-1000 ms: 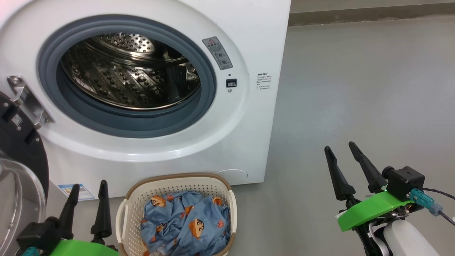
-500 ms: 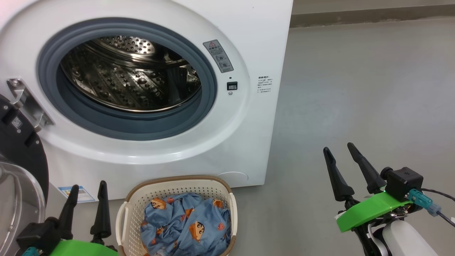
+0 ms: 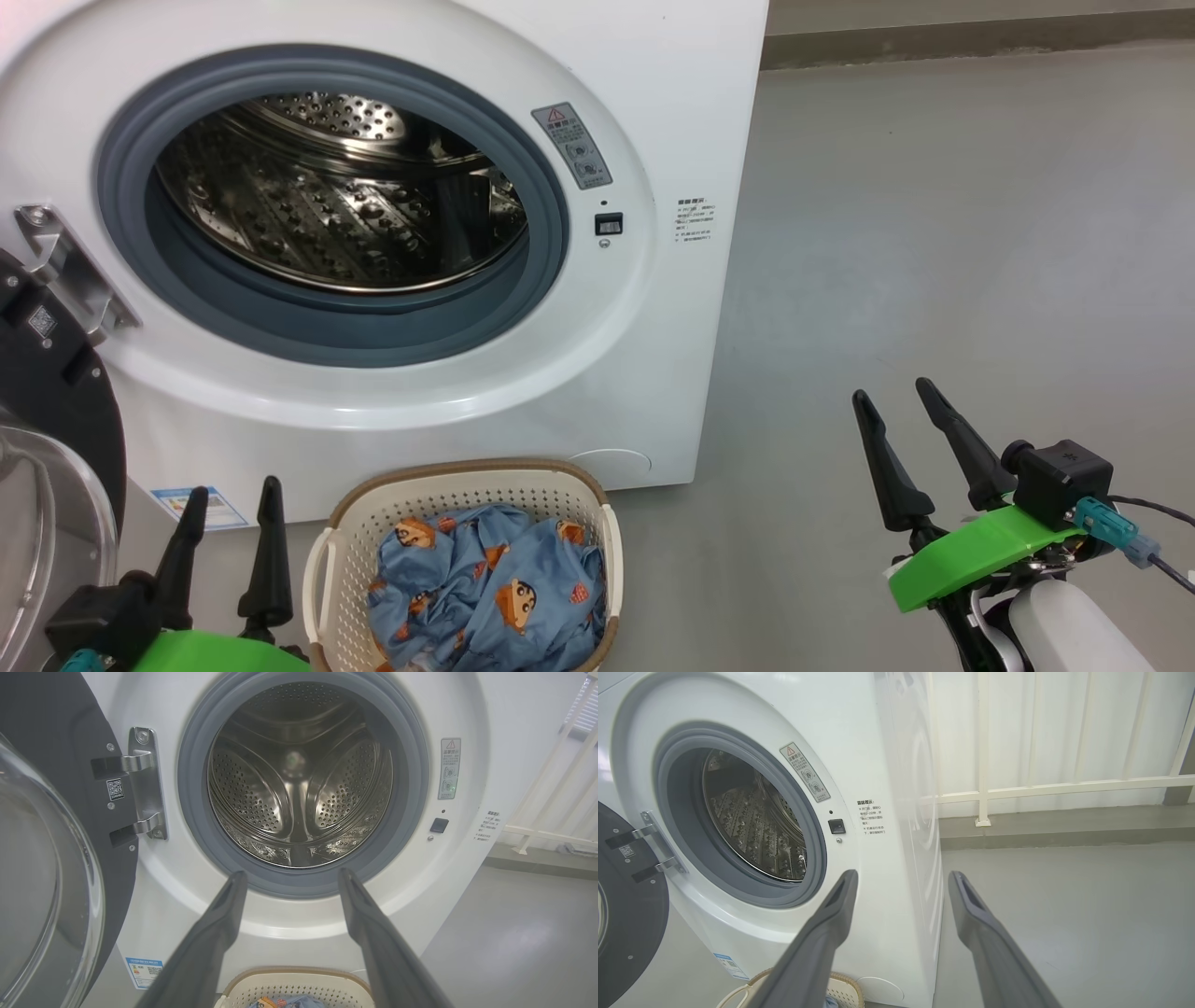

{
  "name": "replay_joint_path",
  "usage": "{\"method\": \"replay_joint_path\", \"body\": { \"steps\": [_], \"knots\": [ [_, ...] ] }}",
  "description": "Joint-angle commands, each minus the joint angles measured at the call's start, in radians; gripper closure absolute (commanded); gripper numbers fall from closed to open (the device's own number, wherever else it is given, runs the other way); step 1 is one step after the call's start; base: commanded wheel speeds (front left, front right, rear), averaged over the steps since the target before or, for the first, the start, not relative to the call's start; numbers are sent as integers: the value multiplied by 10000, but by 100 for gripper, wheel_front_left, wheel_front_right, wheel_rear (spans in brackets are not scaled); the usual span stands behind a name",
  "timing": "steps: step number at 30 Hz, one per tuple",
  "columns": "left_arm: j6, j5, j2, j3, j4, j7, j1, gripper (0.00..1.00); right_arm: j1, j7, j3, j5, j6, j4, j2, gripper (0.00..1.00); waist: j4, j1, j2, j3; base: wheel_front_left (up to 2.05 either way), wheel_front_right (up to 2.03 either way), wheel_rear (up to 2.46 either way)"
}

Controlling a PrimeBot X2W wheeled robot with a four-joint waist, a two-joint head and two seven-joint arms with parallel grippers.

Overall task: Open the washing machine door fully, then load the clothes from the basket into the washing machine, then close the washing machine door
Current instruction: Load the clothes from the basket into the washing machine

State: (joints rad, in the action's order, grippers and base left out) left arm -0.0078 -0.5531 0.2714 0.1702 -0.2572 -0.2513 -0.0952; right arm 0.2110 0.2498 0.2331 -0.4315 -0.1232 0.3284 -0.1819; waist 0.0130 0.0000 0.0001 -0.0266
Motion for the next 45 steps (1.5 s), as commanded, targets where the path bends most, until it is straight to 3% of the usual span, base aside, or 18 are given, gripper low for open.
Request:
{"method": "replay_joint_path", "body": {
  "steps": [1,28,45],
  "knots": [
    [25,70,234,-348,155,-105,-231,0,124,120,237,-38,-75,-201,-80,0,2,0,-1,1,0,0,0],
    [-171,-17,266,-177,-316,-57,-591,0,327,120,246,43,-75,-150,-5,0,241,0,-1,-610,0,0,0],
    [-896,-454,90,409,-2407,237,-1628,0,662,120,12,366,-75,-321,309,0,805,0,-1,-2152,0,0,0]
  ]
}}
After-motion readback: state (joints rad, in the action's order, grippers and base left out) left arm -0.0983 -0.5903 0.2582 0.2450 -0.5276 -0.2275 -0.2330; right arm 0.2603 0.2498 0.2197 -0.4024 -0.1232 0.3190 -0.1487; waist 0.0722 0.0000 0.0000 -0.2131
